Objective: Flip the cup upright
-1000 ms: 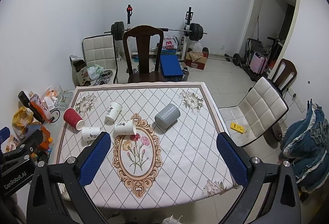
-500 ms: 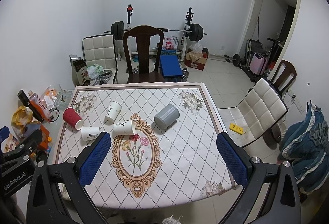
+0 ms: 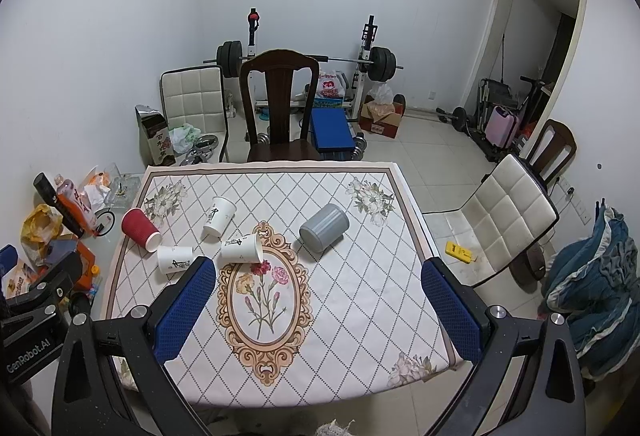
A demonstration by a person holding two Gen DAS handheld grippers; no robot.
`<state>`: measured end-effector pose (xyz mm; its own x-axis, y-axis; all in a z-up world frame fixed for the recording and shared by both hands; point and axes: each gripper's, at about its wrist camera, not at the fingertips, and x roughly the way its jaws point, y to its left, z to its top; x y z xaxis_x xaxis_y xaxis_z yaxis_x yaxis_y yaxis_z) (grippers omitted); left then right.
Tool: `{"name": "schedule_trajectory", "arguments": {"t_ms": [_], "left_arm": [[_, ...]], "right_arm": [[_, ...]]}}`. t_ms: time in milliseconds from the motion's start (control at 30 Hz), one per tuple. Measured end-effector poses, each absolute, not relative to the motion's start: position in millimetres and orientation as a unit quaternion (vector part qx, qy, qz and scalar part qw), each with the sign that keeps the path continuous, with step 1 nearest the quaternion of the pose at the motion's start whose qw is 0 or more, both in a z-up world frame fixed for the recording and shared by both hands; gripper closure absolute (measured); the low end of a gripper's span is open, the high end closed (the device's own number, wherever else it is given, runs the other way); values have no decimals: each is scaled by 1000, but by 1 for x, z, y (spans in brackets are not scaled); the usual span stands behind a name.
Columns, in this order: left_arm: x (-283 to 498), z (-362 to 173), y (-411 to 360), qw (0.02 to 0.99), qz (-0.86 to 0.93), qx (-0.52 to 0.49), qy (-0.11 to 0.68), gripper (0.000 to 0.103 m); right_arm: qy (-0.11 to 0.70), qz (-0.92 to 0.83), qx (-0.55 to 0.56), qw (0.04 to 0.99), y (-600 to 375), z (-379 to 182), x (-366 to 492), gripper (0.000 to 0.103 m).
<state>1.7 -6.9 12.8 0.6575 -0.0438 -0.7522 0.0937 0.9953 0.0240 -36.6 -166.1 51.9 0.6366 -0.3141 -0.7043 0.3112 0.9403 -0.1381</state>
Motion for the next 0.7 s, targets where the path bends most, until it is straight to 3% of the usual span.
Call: {"name": "schedule_trajectory", "arguments": {"t_ms": [700], "left_arm": [[2, 15, -9, 911, -39, 30, 410, 0]], "right_arm": [[389, -173, -3, 905, -166, 54, -36, 0]]}}
